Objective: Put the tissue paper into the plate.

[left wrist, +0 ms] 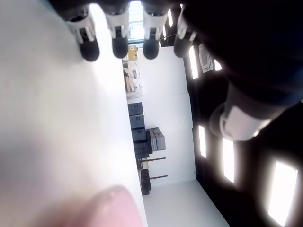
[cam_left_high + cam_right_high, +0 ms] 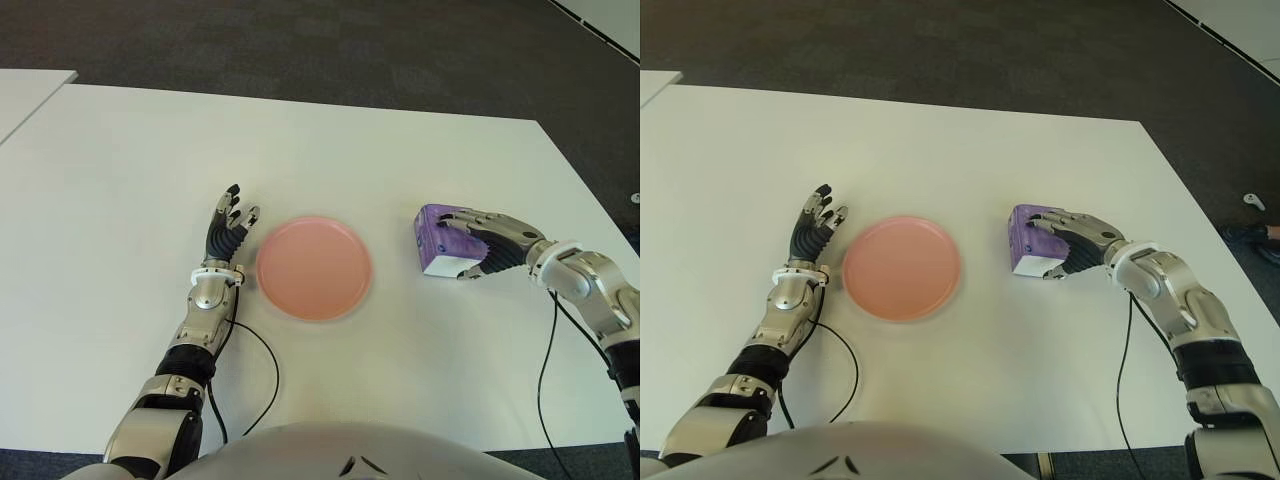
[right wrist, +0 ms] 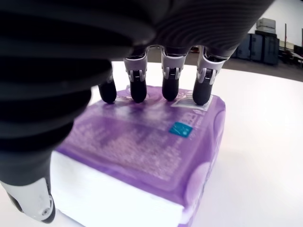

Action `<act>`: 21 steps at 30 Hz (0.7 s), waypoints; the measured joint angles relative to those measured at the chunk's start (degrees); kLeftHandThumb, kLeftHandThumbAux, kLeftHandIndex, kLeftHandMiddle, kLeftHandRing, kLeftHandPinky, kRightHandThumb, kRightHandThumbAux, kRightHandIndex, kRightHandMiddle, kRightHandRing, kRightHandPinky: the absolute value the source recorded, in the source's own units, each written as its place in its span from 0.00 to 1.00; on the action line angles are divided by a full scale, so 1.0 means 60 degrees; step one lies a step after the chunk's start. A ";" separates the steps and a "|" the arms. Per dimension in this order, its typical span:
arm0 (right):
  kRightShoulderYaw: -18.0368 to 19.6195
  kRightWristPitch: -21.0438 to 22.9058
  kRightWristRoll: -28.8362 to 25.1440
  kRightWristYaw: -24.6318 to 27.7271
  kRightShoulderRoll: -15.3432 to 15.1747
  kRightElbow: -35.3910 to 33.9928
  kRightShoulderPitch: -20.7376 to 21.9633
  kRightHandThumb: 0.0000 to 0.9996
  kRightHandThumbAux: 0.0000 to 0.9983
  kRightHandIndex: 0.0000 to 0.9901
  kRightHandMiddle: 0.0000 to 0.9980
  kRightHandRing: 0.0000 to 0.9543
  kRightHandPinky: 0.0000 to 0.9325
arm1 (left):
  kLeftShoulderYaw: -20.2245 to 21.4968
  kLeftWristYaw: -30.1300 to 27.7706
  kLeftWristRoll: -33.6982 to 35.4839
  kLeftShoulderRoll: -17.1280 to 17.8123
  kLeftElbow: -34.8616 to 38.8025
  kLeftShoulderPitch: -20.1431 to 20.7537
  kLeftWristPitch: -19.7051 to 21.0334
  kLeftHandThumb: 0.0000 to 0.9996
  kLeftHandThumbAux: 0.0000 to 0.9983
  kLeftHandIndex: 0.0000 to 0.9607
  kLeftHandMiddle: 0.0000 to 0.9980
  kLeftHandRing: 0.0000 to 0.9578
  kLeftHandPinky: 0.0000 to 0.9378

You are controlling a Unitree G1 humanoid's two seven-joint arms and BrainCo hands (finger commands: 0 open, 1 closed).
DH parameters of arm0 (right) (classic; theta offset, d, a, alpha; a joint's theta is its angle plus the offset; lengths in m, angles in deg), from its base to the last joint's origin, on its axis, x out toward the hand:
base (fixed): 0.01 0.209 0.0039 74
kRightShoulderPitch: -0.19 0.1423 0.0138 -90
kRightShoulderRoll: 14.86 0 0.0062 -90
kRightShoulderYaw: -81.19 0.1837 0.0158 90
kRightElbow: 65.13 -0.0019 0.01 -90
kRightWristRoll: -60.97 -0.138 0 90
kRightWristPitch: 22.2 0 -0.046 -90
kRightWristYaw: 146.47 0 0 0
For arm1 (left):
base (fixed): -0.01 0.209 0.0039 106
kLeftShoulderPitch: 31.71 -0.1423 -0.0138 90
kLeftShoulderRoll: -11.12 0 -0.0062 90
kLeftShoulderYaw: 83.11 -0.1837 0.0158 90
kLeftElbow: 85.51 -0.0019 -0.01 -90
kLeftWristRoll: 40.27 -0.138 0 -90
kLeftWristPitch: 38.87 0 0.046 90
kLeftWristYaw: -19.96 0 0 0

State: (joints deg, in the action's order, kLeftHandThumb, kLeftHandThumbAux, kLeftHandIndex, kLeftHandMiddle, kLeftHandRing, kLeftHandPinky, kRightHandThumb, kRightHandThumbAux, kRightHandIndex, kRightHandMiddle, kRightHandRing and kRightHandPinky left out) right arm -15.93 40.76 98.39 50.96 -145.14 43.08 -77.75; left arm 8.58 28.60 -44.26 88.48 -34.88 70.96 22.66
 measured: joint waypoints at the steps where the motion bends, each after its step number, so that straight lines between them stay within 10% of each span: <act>1: -0.0072 -0.0002 0.0050 -0.0046 0.0025 0.0135 0.0097 0.14 0.67 0.02 0.03 0.00 0.03 | 0.0000 0.0000 -0.0001 0.0003 0.0002 -0.0002 -0.0001 0.00 0.56 0.00 0.00 0.00 0.00; 21: -0.0969 -0.0001 0.0193 -0.0968 0.0350 0.1764 0.1074 0.27 0.63 0.02 0.03 0.01 0.05 | 0.0002 0.0001 0.0001 0.0010 0.0405 -0.0169 0.0444 0.00 0.57 0.00 0.00 0.00 0.00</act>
State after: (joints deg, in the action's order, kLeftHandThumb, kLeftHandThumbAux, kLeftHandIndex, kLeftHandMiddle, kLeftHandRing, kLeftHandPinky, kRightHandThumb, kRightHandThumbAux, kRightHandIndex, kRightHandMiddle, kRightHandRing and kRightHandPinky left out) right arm -21.75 40.75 99.55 45.15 -143.03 53.67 -71.30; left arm 8.59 28.60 -44.26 88.54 -32.45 69.94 25.32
